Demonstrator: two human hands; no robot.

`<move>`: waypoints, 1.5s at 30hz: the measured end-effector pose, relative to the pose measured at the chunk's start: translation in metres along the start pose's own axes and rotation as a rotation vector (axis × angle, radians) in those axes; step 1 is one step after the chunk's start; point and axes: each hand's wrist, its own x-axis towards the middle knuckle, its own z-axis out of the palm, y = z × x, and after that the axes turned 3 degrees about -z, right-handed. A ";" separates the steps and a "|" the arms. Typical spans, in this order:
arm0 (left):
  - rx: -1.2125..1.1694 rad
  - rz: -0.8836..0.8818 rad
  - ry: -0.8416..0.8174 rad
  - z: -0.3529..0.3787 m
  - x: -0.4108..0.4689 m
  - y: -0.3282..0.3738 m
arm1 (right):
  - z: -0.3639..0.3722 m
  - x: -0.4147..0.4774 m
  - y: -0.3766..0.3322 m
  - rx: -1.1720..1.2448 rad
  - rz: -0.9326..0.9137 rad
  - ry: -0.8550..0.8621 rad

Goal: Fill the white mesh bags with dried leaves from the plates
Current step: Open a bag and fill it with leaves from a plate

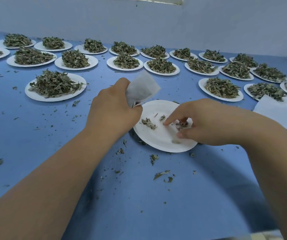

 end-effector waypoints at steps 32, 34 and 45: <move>-0.030 0.024 0.025 -0.001 -0.001 0.001 | -0.028 0.042 -0.023 0.675 -0.083 0.800; -0.031 0.050 0.023 0.000 -0.001 0.001 | -0.030 0.047 -0.029 0.602 -0.120 0.752; -0.100 -0.018 0.023 0.000 0.002 -0.001 | -0.033 0.047 -0.033 0.590 -0.192 0.625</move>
